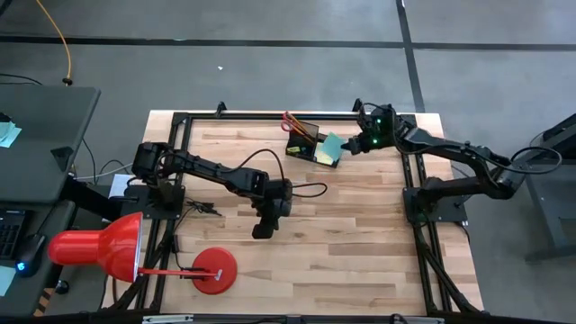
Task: Pick and place office supplies into organizer
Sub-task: Put the blue sticky notes in the black desk organizer
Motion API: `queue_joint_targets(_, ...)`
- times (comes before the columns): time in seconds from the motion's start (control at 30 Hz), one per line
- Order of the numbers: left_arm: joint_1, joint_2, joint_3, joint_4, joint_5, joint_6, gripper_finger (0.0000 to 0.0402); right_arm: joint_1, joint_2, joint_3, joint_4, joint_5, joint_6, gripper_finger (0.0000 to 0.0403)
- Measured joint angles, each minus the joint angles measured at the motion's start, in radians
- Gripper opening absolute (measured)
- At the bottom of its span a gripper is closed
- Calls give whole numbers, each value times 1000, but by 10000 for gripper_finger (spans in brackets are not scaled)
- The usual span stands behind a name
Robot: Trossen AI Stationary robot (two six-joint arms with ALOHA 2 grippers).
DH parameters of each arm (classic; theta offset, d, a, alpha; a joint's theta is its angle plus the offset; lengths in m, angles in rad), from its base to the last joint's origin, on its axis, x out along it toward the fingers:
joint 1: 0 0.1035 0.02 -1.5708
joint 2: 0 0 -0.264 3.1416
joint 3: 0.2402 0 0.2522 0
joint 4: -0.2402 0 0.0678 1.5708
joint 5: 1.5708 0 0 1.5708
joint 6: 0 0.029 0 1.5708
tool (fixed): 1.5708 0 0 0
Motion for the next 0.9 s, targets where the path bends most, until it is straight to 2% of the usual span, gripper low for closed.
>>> queue_joint_targets(0.17, 0, 0, 0, 2, 3, -11, 1, -60, 15, 0, 13, -39, -83, 0)
queue_joint_targets(0.33, 0, 0, 0, 2, 3, -11, 1, -52, 87, 0, 32, -87, -142, 0)
queue_joint_targets(0.47, 0, 1, 0, 2, 5, -11, 1, -37, 142, 14, 53, -70, -176, 0)
queue_joint_targets(0.57, 0, 1, 0, 2, 7, -19, 1, -31, 187, 81, 43, -57, -221, 0)
queue_joint_targets(0.9, 0, 1, 0, 2, 29, -38, 1, -19, 445, 416, -380, -10, -498, 0)
